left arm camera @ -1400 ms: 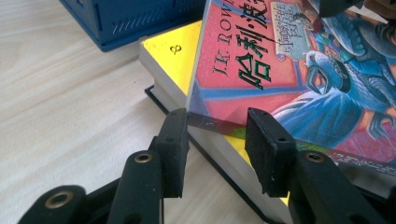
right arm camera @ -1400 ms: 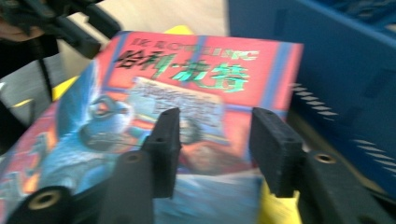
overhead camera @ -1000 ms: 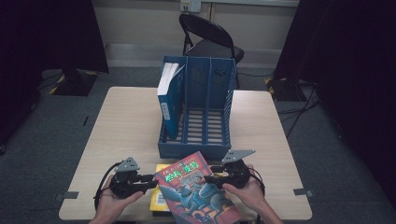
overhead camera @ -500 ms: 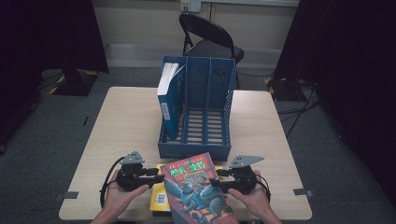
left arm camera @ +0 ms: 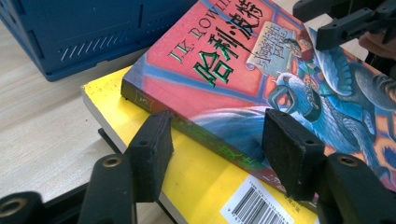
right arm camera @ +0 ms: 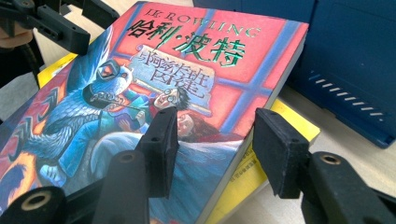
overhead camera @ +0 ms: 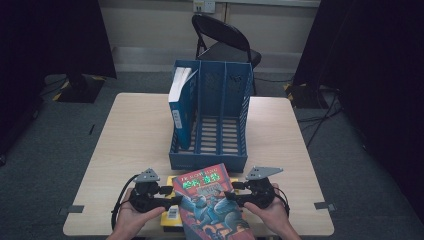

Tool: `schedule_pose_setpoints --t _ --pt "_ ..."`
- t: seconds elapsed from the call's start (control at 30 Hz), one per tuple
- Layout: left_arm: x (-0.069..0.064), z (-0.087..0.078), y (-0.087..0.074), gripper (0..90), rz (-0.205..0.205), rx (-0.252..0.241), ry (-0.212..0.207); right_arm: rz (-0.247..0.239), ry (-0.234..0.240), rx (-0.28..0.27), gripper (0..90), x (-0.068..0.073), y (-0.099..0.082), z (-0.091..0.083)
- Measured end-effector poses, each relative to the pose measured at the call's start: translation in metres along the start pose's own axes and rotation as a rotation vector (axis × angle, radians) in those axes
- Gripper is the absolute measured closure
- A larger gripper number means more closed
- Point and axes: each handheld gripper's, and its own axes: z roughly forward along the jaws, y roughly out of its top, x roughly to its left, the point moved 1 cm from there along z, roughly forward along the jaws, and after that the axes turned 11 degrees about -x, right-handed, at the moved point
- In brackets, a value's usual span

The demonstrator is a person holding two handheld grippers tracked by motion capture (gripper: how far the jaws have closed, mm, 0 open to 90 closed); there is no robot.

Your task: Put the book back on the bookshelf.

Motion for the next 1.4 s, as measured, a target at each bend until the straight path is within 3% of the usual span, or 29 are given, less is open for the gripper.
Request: schedule_pose_setpoints --t 0.07,0.3,0.37,0.6,0.87,0.97,1.07,1.2,1.27,1.33,1.4 --pt "0.002 0.001 0.001 43.7 -0.002 0.001 -0.003 -0.003 -0.023 0.005 50.8 0.004 0.000 -0.001" --pt "0.007 0.009 0.009 43.6 -0.001 0.007 0.013 0.016 -0.038 0.011 50.3 0.009 -0.003 -0.005" --pt "0.006 0.011 0.013 43.3 0.007 0.032 0.022 0.023 -0.042 0.005 50.3 0.011 -0.004 -0.005" --pt "0.013 0.020 0.022 42.3 0.007 0.046 0.016 0.027 -0.061 0.012 50.2 0.019 -0.006 -0.008" --pt "0.018 0.024 0.022 41.9 0.006 0.011 0.010 0.022 -0.050 0.013 49.8 0.024 -0.009 -0.012" --pt "0.016 0.024 0.019 40.7 0.015 -0.006 0.008 -0.003 -0.054 0.012 42.1 0.024 -0.007 -0.010" --pt "0.013 0.024 0.018 37.7 0.036 -0.005 0.011 0.003 -0.075 0.023 34.6 0.020 -0.003 -0.002" --pt "0.012 0.022 0.015 36.8 0.034 -0.017 0.003 0.027 -0.109 0.030 24.9 0.012 0.005 0.012" --pt "0.011 0.020 0.014 36.8 0.044 -0.012 0.002 0.046 -0.121 0.030 23.9 0.008 0.007 0.016" --pt "0.009 0.019 0.011 36.3 0.048 -0.019 -0.004 0.083 -0.102 0.033 23.0 0.004 0.007 0.018" --pt "0.009 0.019 0.010 35.6 0.061 -0.027 -0.015 0.090 -0.098 0.024 23.4 0.003 0.005 0.018"
